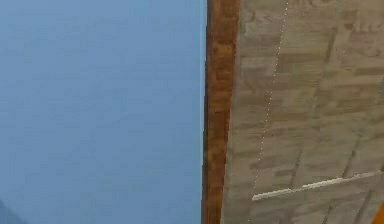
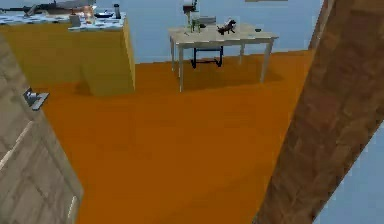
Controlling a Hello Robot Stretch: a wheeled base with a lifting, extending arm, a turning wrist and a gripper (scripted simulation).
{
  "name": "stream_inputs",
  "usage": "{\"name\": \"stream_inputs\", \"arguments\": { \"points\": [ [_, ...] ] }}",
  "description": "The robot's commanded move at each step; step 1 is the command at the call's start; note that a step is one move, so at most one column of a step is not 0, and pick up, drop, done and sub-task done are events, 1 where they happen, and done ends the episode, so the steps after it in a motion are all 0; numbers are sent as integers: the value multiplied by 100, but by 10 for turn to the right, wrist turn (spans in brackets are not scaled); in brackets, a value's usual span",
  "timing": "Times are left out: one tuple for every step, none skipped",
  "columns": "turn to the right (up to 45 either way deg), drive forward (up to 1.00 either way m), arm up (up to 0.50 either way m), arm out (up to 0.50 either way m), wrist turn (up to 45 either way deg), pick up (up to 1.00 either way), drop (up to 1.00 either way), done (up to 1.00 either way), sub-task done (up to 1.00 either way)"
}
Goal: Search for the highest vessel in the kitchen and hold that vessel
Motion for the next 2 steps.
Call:
{"name": "stream_inputs", "arguments": {
  "points": [
    [450,0,0,0,0,0,0,0,0],
    [390,0,0,0,0,0,0,0,0]
  ]
}}
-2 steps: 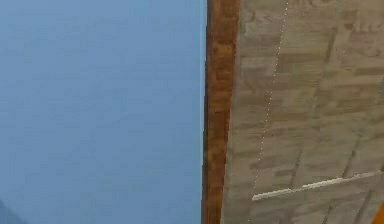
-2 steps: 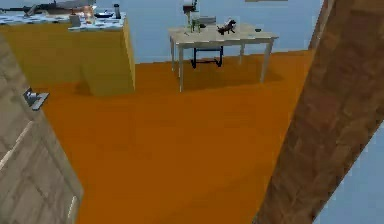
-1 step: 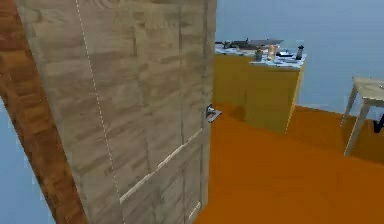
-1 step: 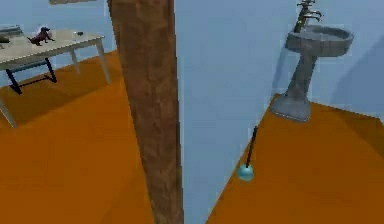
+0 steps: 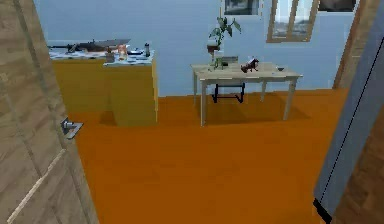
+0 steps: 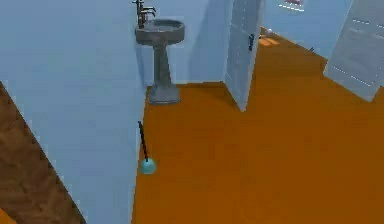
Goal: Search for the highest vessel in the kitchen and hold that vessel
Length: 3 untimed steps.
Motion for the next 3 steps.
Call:
{"name": "stream_inputs", "arguments": {
  "points": [
    [0,75,0,0,0,0,0,0,0],
    [-150,0,0,0,0,0,0,0,0],
    [0,60,0,0,0,0,0,0,0]
  ]
}}
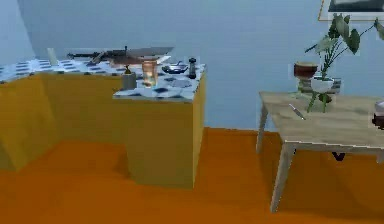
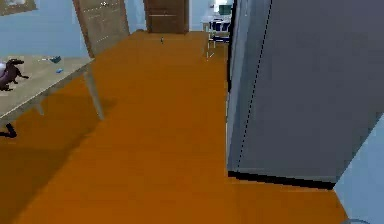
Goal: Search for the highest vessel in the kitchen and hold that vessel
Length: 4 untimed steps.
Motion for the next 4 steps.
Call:
{"name": "stream_inputs", "arguments": {
  "points": [
    [-360,0,0,0,0,0,0,0,0],
    [0,40,0,0,0,0,0,0,0],
    [-450,0,0,0,0,0,0,0,0],
    [-90,0,0,0,0,0,0,0,0]
  ]
}}
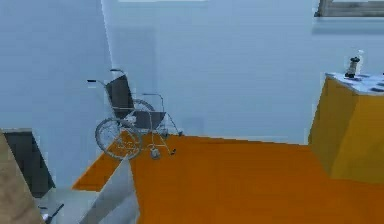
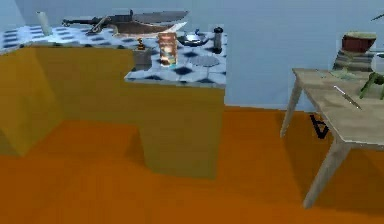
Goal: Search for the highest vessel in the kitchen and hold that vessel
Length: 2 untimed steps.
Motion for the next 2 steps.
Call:
{"name": "stream_inputs", "arguments": {
  "points": [
    [0,100,0,0,0,0,0,0,0],
    [0,40,0,0,0,0,0,0,0]
  ]
}}
